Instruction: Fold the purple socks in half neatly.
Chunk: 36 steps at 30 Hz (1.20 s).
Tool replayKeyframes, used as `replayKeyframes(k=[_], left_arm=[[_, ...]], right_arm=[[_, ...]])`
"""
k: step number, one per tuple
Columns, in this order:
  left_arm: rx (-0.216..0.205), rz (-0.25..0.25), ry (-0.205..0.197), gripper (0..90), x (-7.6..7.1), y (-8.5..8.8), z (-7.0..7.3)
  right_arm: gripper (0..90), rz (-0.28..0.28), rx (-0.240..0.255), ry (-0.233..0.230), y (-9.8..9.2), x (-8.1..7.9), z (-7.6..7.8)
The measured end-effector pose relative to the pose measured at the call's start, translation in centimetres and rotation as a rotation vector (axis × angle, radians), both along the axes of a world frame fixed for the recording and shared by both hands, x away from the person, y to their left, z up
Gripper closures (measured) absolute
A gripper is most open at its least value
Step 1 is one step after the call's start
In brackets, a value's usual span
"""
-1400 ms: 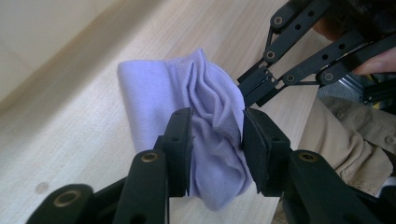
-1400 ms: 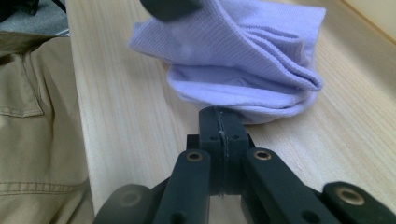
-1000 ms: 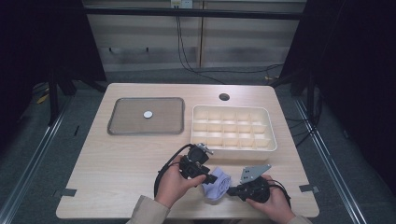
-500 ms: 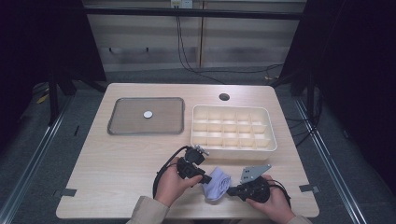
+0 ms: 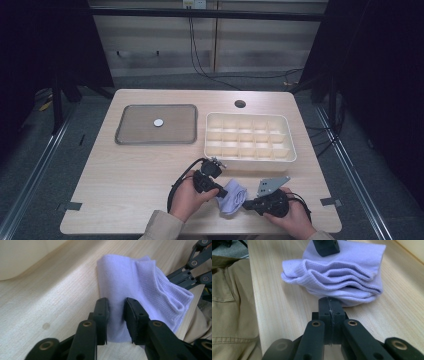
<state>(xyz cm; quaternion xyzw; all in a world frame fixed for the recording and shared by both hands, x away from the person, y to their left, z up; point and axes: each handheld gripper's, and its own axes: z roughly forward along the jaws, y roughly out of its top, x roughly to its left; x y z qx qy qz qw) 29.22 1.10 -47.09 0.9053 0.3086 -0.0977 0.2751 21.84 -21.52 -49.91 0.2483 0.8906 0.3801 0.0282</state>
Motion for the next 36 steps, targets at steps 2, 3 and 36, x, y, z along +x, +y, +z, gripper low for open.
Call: replayKeyframes(k=[2, 3, 36], left_arm=[[0.01, -0.017, -0.002, 76.2, 0.03, -0.01, 0.14], [0.005, -0.017, 0.001, 77.8, 0.01, -0.02, 0.13], [0.008, -0.008, 0.026, 82.3, -0.05, 0.38, 1.04]], right_arm=[[89.9, 0.002, -0.001, 0.0, -0.02, 0.01, -0.01], [89.8, 0.0, 0.0, 0.001, -0.02, 0.02, -0.01], [90.0, -0.035, 0.017, -0.014, -0.64, 0.35, 0.55]])
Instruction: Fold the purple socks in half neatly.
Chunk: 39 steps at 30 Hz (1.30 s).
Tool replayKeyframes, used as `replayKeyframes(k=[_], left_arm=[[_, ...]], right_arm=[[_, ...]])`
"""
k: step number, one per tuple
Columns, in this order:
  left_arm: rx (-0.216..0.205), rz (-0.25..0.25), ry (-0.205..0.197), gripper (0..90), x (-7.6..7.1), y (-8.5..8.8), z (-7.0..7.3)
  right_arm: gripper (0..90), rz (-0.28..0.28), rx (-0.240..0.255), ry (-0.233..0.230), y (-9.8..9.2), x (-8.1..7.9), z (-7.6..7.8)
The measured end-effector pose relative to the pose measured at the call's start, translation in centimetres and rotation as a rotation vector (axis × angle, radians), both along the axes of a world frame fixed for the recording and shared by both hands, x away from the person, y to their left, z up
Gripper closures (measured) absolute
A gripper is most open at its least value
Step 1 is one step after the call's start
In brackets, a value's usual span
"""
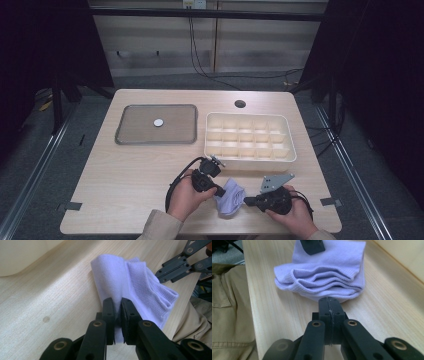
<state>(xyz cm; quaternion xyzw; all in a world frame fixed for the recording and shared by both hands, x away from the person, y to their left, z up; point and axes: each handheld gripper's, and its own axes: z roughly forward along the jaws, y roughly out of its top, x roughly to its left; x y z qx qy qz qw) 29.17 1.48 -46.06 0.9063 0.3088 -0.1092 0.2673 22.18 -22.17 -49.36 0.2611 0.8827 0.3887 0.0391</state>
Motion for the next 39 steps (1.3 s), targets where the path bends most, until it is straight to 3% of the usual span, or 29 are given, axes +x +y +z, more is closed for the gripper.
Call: replayKeyframes(k=[6, 13, 25, 39], left_arm=[[0.015, -0.012, -0.01, 82.0, 0.0, -0.1, 0.2], [0.034, -0.014, -0.012, 82.0, 0.1, 0.0, 0.2], [0.026, -0.047, -0.046, 80.4, -0.5, -0.8, 1.3], [0.014, -0.074, -0.05, 80.9, -0.9, -1.3, 2.0]], right_arm=[[90.0, 0.005, -0.017, -0.004, 0.0, 0.0, 0.1], [90.0, -0.018, 0.032, -0.02, -0.5, 0.2, 0.9], [90.0, -0.003, -0.009, -0.002, 0.1, 0.2, 0.1], [90.0, 0.019, -0.033, 0.002, 1.1, 0.2, -0.3]])
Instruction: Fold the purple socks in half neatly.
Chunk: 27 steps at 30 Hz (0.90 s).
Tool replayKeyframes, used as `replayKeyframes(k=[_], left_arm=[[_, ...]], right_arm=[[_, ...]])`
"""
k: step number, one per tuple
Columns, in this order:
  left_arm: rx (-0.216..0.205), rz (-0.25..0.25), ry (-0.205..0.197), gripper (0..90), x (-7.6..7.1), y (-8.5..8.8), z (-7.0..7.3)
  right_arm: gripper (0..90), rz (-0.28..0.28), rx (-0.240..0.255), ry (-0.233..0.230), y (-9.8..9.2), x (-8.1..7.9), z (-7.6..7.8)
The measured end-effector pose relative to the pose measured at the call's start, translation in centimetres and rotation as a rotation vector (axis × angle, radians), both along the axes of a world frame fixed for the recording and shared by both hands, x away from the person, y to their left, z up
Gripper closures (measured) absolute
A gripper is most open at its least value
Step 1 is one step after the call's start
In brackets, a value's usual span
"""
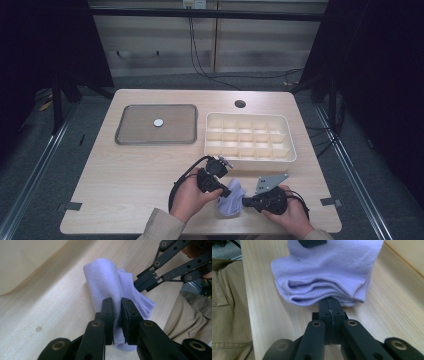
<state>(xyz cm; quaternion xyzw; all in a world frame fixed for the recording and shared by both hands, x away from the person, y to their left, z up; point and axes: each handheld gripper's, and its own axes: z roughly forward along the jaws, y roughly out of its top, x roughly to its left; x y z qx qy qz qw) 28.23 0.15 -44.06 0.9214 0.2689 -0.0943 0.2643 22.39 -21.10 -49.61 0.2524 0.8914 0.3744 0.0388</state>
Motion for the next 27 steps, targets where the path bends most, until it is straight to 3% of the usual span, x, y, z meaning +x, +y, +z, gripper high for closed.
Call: replayKeyframes(k=[27], left_arm=[[-0.004, -0.057, 0.007, 80.7, -0.7, -1.2, -0.8]], right_arm=[[90.0, 0.002, -0.011, 0.003, 0.1, 0.0, -0.1]])
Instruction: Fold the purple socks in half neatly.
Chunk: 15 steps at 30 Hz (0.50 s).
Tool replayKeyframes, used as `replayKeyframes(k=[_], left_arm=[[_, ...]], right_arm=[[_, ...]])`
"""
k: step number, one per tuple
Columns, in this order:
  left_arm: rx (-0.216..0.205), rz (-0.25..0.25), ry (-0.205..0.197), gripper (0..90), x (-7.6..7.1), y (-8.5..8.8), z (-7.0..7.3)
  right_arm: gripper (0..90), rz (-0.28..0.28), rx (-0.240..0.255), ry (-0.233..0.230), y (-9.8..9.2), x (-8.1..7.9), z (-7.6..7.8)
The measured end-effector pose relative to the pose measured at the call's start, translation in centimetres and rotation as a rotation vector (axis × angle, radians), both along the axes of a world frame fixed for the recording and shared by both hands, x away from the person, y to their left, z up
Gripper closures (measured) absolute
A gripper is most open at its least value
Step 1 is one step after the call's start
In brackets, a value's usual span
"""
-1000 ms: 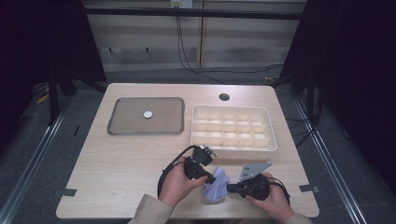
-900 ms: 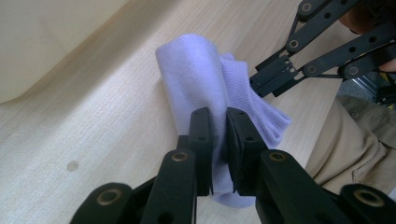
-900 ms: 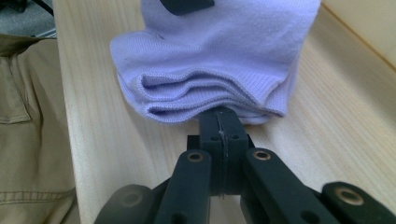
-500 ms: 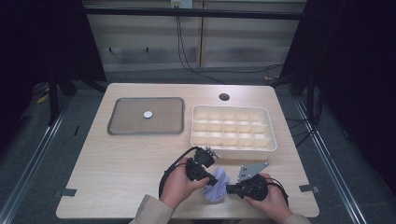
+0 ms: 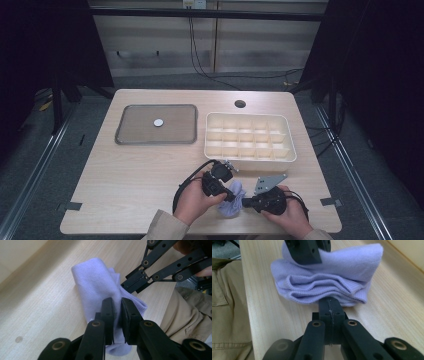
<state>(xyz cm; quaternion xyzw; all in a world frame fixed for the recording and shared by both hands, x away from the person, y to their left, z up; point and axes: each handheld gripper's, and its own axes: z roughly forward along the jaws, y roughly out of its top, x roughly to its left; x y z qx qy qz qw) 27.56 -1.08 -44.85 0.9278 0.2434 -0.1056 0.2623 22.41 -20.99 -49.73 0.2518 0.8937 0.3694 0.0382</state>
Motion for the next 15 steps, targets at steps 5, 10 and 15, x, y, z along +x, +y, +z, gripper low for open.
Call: replayKeyframes(k=[5, 10, 15], left_arm=[[0.006, -0.004, 0.007, 80.1, -0.11, -0.17, -0.35], [0.002, 0.0, 0.012, 79.7, -0.26, -0.3, -0.63], [0.0, 0.004, 0.014, 78.9, -0.41, -0.51, -1.01]], right_arm=[[90.0, -0.001, 0.0, 0.0, -0.01, 0.01, 0.0], [90.0, -0.003, 0.0, 0.002, -0.03, 0.01, -0.01], [90.0, -0.013, 0.0, 0.004, -0.05, 0.01, 0.01]])
